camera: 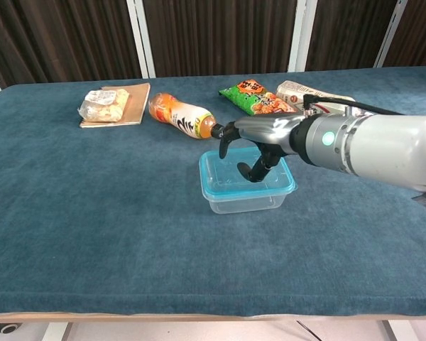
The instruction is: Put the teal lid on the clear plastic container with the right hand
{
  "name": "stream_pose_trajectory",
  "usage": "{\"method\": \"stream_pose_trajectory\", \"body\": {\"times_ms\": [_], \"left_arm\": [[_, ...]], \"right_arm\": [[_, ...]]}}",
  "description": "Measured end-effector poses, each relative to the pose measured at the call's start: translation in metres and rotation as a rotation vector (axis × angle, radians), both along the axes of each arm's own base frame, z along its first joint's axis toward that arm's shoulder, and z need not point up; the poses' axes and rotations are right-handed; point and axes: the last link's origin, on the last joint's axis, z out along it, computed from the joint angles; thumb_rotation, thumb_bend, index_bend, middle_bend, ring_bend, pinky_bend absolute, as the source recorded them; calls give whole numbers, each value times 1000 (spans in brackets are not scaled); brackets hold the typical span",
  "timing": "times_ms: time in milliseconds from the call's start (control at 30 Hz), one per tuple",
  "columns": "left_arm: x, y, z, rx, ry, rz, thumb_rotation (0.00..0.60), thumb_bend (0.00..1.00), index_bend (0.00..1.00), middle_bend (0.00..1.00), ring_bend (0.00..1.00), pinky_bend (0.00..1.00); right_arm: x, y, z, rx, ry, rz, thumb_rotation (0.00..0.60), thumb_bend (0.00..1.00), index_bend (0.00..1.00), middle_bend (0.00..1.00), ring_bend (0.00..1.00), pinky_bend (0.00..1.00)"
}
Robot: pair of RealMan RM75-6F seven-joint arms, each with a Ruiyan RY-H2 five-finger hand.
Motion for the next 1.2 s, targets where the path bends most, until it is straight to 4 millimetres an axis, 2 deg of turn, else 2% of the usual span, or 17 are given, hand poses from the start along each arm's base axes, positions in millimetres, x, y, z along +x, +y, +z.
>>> {"method": "stream_pose_trajectory", "body": {"times_ms": [167, 333, 633, 1200], "left_arm": [[0, -1, 0, 1, -1, 1, 600, 345, 0, 39, 37, 37], [2, -1, -2, -5, 2, -7, 600, 345, 0, 39, 37, 37], [4, -2, -3, -5, 6, -9, 600, 344, 0, 39, 37, 37], [2, -2, -2, -3, 6, -2, 600, 345, 0, 39, 38, 37]], "right_arm": [[1, 10, 15, -4, -24, 62, 600, 584, 312, 0, 0, 0], [-6, 25, 27, 16, -25, 104, 600, 584, 316, 0, 0, 0], [-19, 42, 23, 58, 15, 131, 600, 585, 323, 0, 0, 0], [-28, 49, 13, 87, 36, 149, 600, 586, 326, 0, 0, 0]]}}
